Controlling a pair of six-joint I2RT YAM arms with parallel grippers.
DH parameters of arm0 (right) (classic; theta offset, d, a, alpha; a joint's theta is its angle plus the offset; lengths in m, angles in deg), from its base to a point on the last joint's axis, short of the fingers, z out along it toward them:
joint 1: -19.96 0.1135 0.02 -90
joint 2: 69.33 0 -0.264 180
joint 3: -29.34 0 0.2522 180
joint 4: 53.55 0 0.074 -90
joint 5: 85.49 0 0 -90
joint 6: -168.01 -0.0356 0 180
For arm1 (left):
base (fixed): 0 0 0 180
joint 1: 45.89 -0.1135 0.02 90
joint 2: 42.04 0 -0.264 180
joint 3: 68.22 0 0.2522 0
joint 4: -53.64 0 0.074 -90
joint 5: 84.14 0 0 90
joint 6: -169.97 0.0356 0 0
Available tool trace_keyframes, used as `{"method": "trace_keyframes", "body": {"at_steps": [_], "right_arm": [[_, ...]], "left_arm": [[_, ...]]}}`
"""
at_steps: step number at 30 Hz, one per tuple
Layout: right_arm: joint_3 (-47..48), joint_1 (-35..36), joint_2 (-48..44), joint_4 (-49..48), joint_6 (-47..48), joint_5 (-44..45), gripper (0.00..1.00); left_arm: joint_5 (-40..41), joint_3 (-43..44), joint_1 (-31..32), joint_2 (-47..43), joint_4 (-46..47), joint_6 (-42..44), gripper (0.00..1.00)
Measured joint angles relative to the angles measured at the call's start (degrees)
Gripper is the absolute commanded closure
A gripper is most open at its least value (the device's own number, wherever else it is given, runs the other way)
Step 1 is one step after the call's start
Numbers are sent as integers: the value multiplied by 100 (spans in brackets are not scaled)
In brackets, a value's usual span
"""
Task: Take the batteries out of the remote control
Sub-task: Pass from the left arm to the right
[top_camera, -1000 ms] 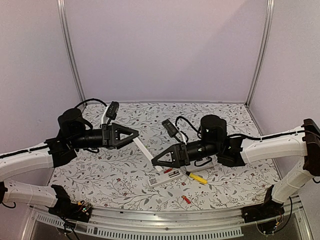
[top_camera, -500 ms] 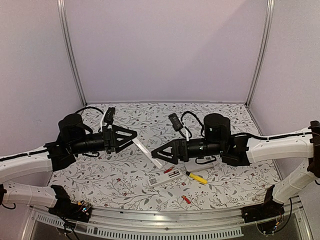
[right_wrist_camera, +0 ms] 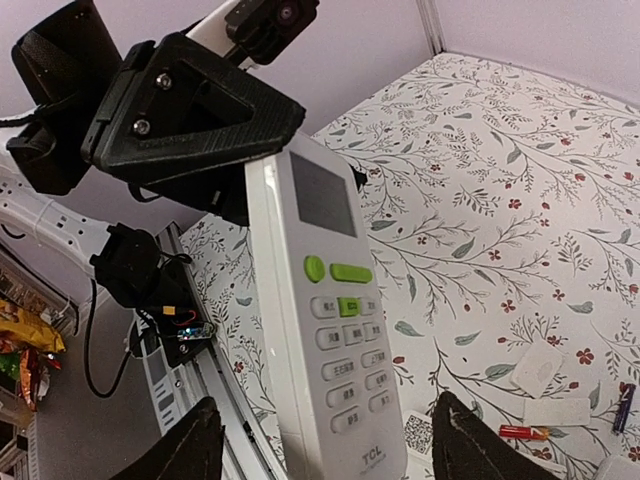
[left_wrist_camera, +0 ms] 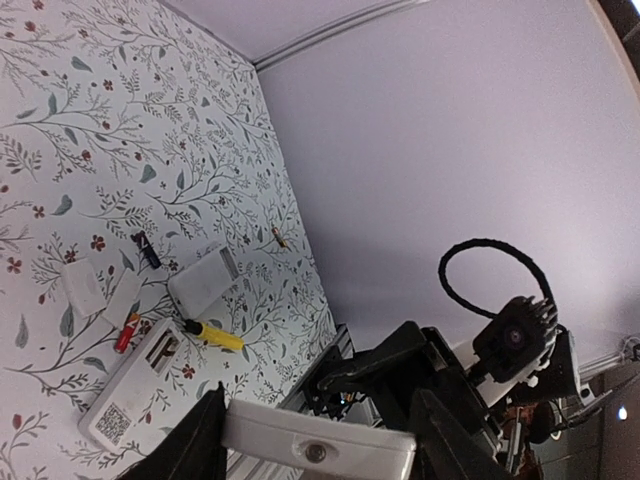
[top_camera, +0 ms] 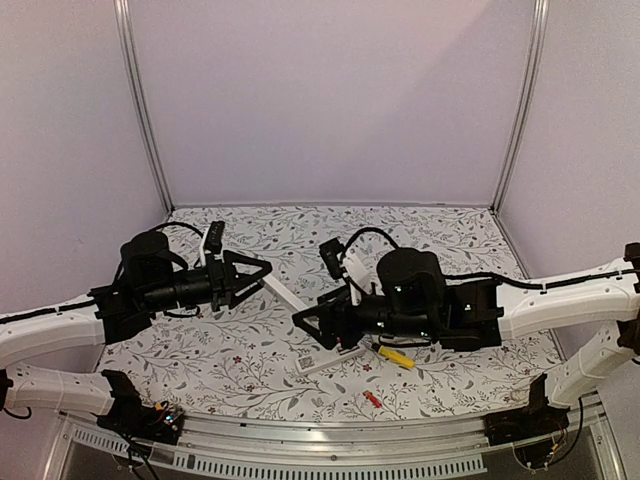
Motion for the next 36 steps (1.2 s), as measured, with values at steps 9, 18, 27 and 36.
{"method": "trace_keyframes", "body": {"at_steps": [9, 18, 27, 36], "right_arm": [[343, 192, 551, 308, 328, 675, 67], [328, 278, 643, 361, 667, 855, 96], [-535, -448, 149, -382, -146, -590, 97], [-748, -966, -33, -1276, -745, -2529, 98]], "left_arm": [[13, -7, 0, 0, -2, -55, 80], [107, -57, 26, 0, -271, -299, 24], [-2, -85, 4, -492, -245, 597, 10], [-737, 85, 4, -138, -509, 1392, 7]]}}
